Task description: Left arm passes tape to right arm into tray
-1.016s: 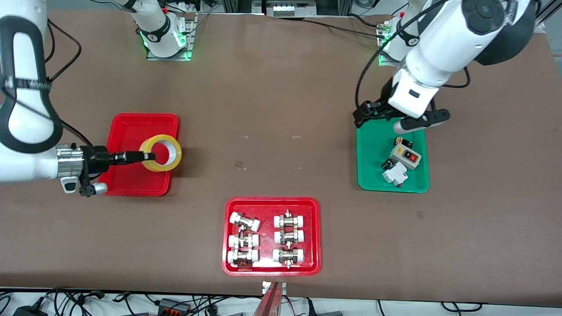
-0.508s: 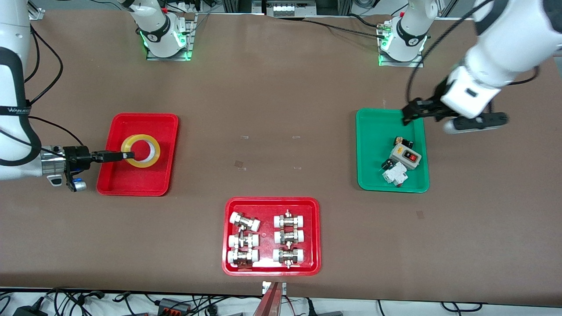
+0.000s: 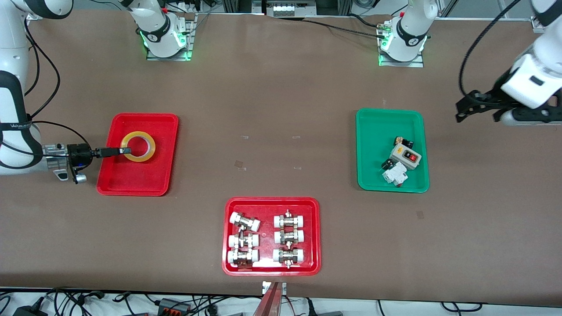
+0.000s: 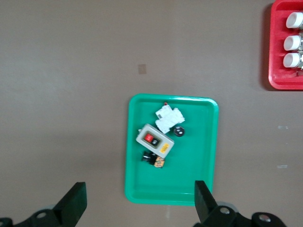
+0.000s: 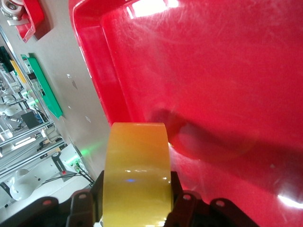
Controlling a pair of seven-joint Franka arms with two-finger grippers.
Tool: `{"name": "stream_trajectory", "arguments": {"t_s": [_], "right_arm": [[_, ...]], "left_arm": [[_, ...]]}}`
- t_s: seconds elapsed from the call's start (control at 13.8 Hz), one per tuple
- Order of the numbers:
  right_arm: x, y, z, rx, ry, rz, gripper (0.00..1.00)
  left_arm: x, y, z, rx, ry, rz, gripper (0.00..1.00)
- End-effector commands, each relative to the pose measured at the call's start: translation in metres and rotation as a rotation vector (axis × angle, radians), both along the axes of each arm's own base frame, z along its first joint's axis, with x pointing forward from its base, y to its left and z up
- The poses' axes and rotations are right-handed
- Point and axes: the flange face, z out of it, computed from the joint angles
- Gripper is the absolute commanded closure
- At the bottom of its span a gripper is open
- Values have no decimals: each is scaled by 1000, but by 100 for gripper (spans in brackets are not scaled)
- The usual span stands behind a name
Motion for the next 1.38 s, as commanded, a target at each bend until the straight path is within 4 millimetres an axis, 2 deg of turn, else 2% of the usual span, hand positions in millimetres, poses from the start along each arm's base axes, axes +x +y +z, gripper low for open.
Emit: {"name": "stream_trajectory", "arguments": {"t_s": [0.0, 0.07, 0.15, 0.22, 0.29, 0.36, 0.65, 0.94, 1.16, 1.31], "right_arm": [[2, 5, 3, 41, -36, 27, 61], [1, 4, -1, 46, -46, 31, 60], [2, 4, 0, 48, -55, 36, 59], [4, 3, 2, 46, -59, 36, 49], [6, 5, 4, 43, -63, 38, 5], [6, 4, 4, 41, -64, 39, 0], [23, -3, 21, -47, -129, 80, 0], [23, -5, 17, -79, -145, 98, 0], [13, 2, 9, -34, -110, 95, 0], [12, 7, 12, 20, -98, 80, 0]], "left_arm": [[-8, 30, 7, 24, -8, -64, 0], [-9, 46, 7, 22, -5, -63, 0], [-9, 51, 8, 21, -6, -57, 0], [-10, 57, 8, 19, -8, -44, 0], [-8, 53, 22, 18, -32, -41, 0], [-4, 49, 33, 18, -38, -36, 0], [-1, 37, 55, 21, -46, -59, 0], [-3, 38, 60, 21, -39, -57, 0], [-7, 43, 73, 22, -48, -54, 0], [-9, 43, 75, 21, -32, -51, 0]]}}
